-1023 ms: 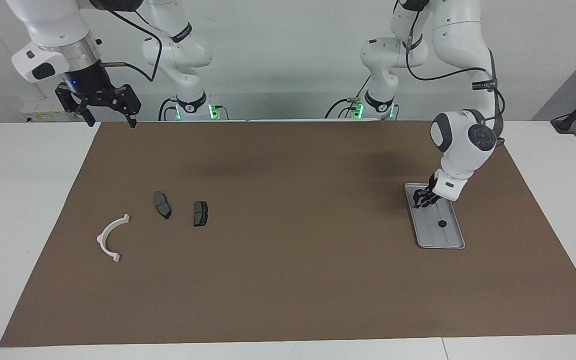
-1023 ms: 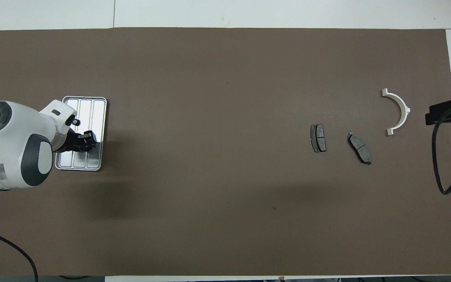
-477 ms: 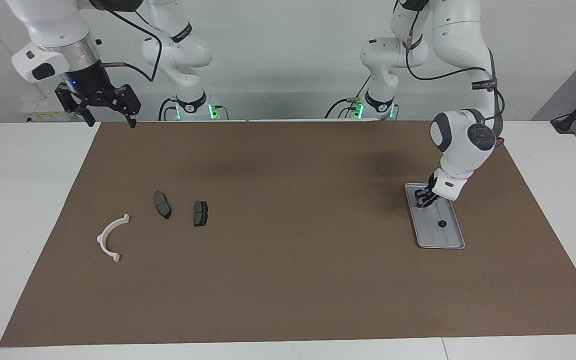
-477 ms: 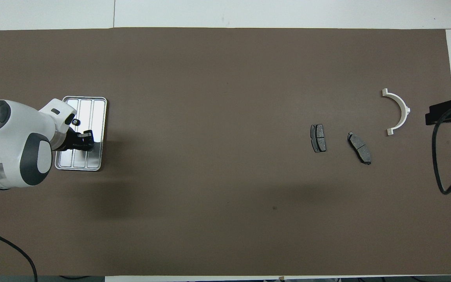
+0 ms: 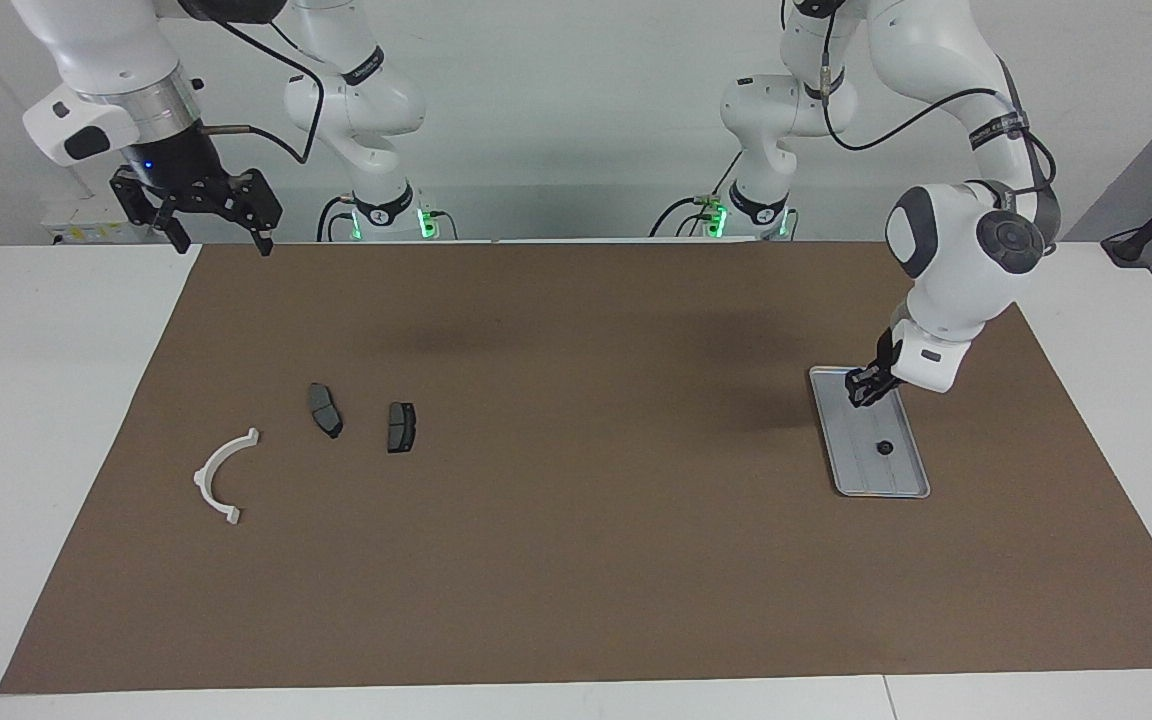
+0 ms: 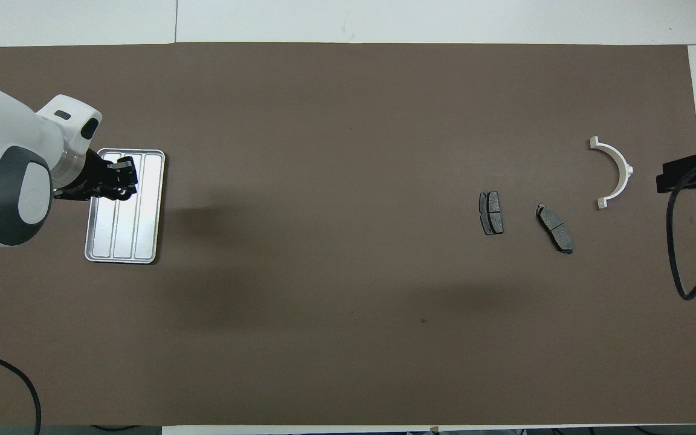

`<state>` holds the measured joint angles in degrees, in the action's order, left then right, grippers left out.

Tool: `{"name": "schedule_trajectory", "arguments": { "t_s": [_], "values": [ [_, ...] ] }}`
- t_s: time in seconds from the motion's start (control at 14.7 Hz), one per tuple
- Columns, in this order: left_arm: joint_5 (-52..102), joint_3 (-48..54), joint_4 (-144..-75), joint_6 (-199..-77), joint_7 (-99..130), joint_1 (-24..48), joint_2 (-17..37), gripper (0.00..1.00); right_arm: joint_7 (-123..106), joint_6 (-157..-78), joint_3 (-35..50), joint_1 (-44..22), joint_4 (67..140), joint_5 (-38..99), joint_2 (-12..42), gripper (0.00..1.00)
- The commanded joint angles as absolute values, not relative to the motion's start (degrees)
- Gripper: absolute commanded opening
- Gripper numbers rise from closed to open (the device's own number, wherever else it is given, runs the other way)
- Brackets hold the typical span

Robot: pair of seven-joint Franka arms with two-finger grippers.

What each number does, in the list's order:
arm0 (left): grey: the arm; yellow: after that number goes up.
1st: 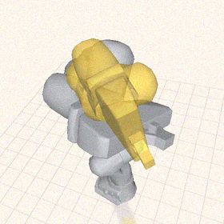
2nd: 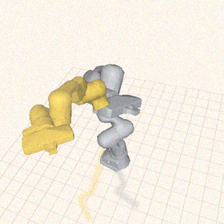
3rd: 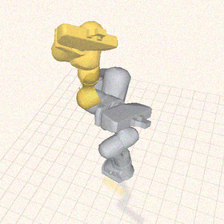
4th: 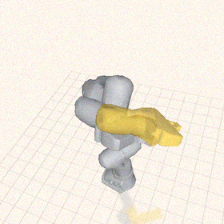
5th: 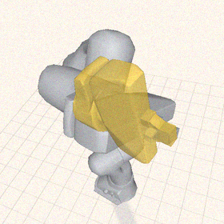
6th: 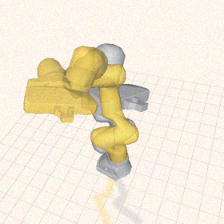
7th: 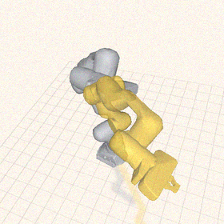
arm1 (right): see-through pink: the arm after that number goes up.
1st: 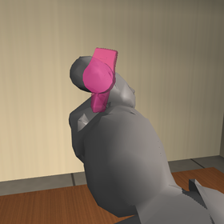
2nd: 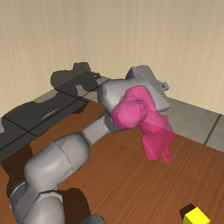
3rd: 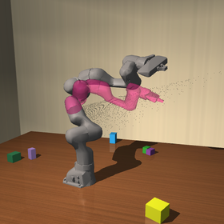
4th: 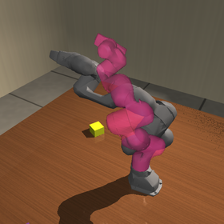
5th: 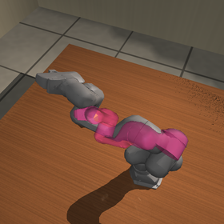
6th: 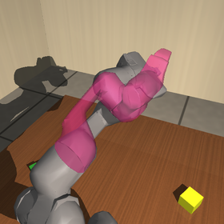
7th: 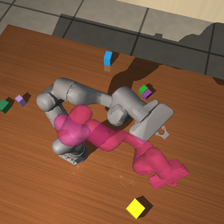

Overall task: Place bearing gear from tray to pile
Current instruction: 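Carry the bearing toward the table center with the left gripper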

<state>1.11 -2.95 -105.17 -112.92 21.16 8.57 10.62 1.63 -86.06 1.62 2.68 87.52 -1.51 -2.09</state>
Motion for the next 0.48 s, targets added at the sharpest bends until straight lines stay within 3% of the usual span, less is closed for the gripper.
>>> {"name": "schedule_trajectory", "arguments": {
  "t_s": [0.0, 0.41],
  "values": [
    [0.4, -3.6, -101.3, -111.3, 29.7, 13.9, 12.1, 0.00, -0.2, -87.8, 2.0, 3.8, 88.8, -0.5, -2.6, 1.00],
    [1.7, -3.9, -94.6, -112.4, 49.0, 27.2, 16.8, 0.00, -0.6, -87.8, 2.0, 3.9, 89.2, -0.5, -2.7, 1.00]
  ]
}}
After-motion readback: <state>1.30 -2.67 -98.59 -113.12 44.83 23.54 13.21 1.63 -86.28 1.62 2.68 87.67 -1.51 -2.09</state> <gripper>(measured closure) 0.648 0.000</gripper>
